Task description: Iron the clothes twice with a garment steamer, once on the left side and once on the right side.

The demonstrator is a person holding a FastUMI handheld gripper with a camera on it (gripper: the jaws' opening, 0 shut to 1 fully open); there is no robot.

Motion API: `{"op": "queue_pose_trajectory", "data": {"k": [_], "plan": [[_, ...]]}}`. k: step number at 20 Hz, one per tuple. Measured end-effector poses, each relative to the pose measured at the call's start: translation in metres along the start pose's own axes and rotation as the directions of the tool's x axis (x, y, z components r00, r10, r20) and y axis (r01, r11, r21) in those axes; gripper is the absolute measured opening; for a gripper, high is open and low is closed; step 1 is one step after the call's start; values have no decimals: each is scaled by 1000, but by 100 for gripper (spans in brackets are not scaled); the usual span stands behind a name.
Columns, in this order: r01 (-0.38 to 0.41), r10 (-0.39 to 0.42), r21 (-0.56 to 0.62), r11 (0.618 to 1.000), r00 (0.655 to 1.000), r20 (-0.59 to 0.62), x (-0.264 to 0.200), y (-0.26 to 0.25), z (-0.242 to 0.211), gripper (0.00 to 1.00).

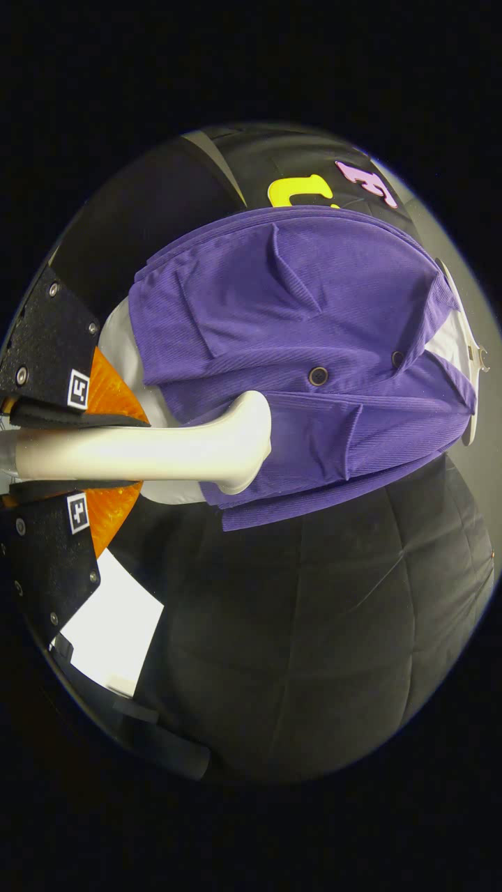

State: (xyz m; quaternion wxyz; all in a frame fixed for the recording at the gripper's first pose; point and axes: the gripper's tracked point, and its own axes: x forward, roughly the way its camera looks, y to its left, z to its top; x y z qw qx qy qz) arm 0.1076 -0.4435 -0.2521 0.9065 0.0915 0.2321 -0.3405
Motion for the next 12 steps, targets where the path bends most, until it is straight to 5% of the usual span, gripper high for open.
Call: {"op": "queue_pose_trajectory", "data": {"k": [5, 12], "plan": [[-13, 12, -18, 1000, 999, -40, -12, -6, -25, 29], [-80, 82, -56, 995, 996, 45, -87, -3, -1, 29]]}}
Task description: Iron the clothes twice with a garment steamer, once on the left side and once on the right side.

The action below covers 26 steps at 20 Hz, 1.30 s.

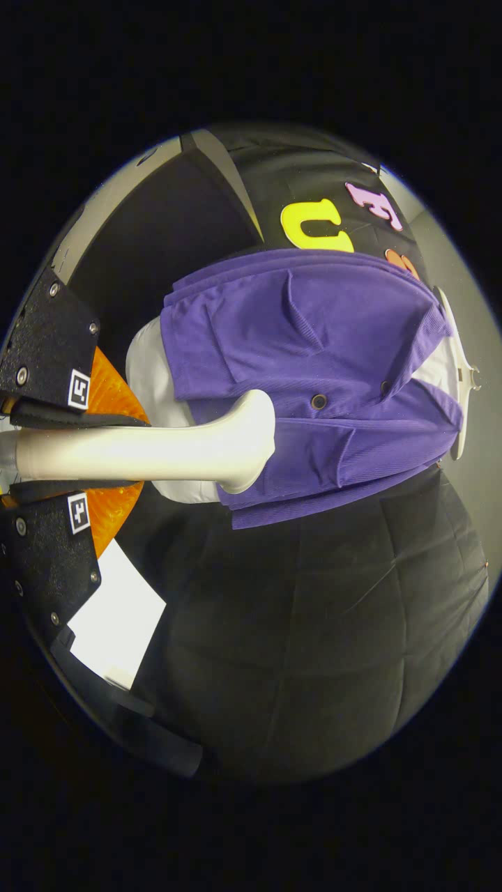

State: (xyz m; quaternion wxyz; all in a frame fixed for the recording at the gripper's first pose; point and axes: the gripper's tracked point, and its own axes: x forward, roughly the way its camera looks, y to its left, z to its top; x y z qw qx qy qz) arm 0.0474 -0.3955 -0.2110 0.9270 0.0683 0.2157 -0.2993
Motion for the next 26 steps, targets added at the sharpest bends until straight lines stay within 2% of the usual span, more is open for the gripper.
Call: {"op": "queue_pose_trajectory", "data": {"k": [6, 11, 17, 26], "plan": [[-72, 76, -49, 996, 993, 92, -87, 19, 31, 29], [-99, 111, -77, 992, 978, 175, -150, 39, 51, 29], [-134, 153, -93, 987, 960, 235, -220, 75, 44, 29], [-159, 196, -163, 974, 949, 246, -315, 118, 16, 29]]}}
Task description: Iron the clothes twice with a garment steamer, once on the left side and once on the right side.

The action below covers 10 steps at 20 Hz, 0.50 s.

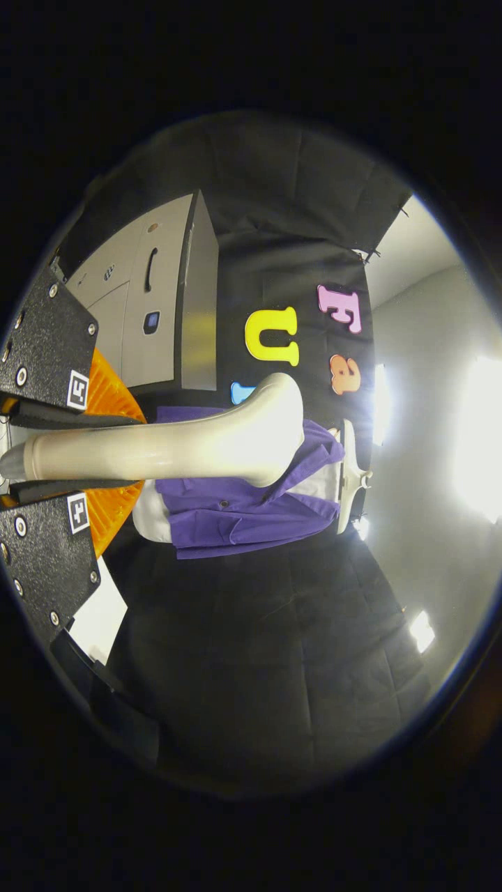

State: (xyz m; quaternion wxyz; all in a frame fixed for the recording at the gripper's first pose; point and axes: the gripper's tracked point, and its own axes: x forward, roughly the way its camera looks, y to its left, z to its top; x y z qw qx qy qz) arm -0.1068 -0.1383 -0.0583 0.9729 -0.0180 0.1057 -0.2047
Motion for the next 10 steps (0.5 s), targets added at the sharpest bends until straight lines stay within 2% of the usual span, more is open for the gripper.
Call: {"op": "queue_pose_trajectory", "data": {"k": [10], "plan": [[-55, 56, -38, 998, 998, 42, -46, 34, 5, 29]]}}
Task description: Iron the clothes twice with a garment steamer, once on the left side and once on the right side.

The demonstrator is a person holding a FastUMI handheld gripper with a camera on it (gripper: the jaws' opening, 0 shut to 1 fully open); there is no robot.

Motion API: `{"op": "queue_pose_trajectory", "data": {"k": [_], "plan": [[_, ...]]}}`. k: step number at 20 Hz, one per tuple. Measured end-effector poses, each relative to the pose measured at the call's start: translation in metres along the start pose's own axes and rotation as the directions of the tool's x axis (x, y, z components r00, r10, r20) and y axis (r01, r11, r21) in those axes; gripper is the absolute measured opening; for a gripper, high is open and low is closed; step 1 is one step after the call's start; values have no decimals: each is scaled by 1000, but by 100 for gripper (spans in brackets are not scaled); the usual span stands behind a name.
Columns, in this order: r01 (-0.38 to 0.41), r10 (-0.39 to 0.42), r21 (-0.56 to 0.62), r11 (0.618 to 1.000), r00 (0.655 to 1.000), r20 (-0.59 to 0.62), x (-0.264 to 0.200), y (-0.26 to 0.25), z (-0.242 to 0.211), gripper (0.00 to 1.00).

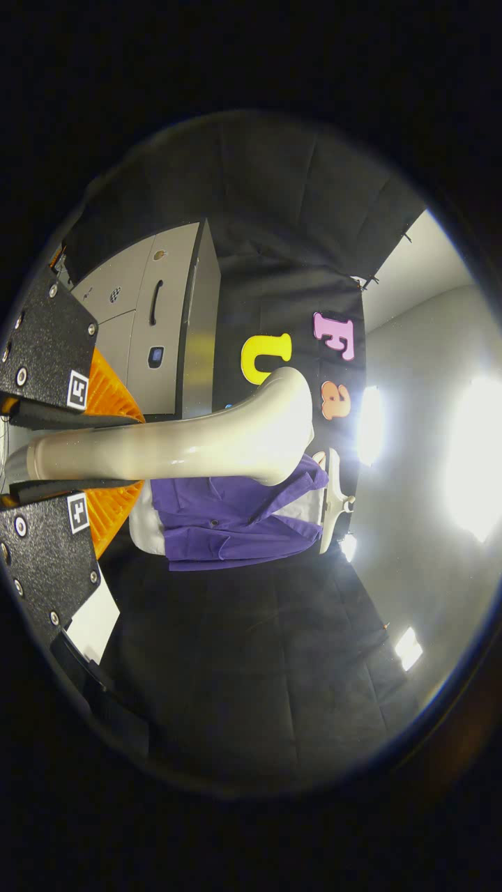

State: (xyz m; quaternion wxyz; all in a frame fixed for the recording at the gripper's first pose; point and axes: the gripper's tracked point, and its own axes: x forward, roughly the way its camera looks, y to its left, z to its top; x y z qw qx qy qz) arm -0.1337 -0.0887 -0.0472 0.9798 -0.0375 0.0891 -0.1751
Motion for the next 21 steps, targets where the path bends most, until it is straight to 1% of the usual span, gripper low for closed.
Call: {"op": "queue_pose_trajectory", "data": {"k": [10, 21], "plan": [[-21, 20, 7, 1000, 1000, 11, -5, 19, 8, 29], [1, -2, 28, 1000, 1000, 19, 3, 17, 11, 30]]}}
